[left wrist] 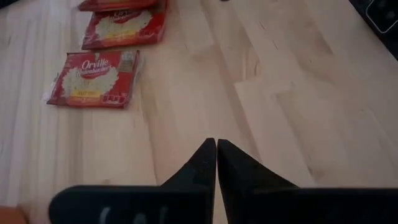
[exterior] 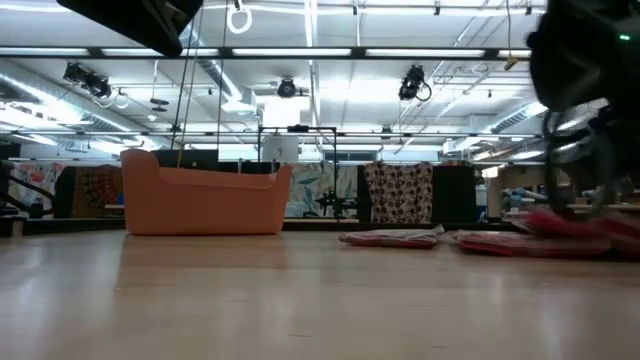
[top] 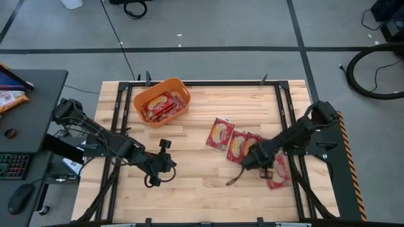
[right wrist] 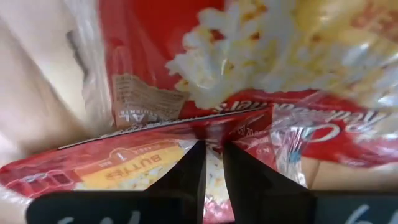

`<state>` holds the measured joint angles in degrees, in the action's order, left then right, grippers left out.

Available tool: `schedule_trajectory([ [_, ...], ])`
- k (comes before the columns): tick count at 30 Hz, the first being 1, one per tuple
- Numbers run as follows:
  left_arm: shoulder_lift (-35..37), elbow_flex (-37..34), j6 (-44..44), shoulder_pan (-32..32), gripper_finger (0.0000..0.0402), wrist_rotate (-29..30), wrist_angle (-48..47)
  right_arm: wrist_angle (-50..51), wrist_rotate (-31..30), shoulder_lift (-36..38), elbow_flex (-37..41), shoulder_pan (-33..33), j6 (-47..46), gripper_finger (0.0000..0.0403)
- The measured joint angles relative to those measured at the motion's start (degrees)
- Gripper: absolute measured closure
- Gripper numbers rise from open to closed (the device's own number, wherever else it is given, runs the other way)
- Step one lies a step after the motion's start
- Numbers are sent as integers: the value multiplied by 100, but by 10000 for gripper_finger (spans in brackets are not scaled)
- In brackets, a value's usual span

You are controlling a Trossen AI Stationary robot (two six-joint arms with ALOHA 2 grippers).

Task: Sort popcorn bags into baskets
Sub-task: Put the red popcorn pack into the orange bin

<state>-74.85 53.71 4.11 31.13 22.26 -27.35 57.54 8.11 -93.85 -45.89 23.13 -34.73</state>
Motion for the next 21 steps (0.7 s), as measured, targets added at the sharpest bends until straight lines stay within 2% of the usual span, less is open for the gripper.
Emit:
schedule_trajectory([
  [5, -2, 0, -1, -35, 381, 4, 11, -726, -1494, -78, -588, -411, 864, 341],
  [10, -2, 0, -26, -52, 381, 245, 29, -2935, -1970, -69, -895, -796, 2213, 341],
  [12, -11, 0, -26, -88, 381, 309, 34, -3312, -1959, -69, -1024, -902, 2615, 341],
  [15, -15, 0, 133, -178, 381, 360, 63, -2695, -1984, -69, -1398, -1003, 2808, 341],
  [18, -66, 0, 388, -326, 381, 431, 233, -1634, -2240, -67, -1691, -1025, 2560, 341],
  [21, -239, -5, 475, -513, 380, 439, 436, -1011, -2262, -65, -1688, -1021, 2287, 341],
])
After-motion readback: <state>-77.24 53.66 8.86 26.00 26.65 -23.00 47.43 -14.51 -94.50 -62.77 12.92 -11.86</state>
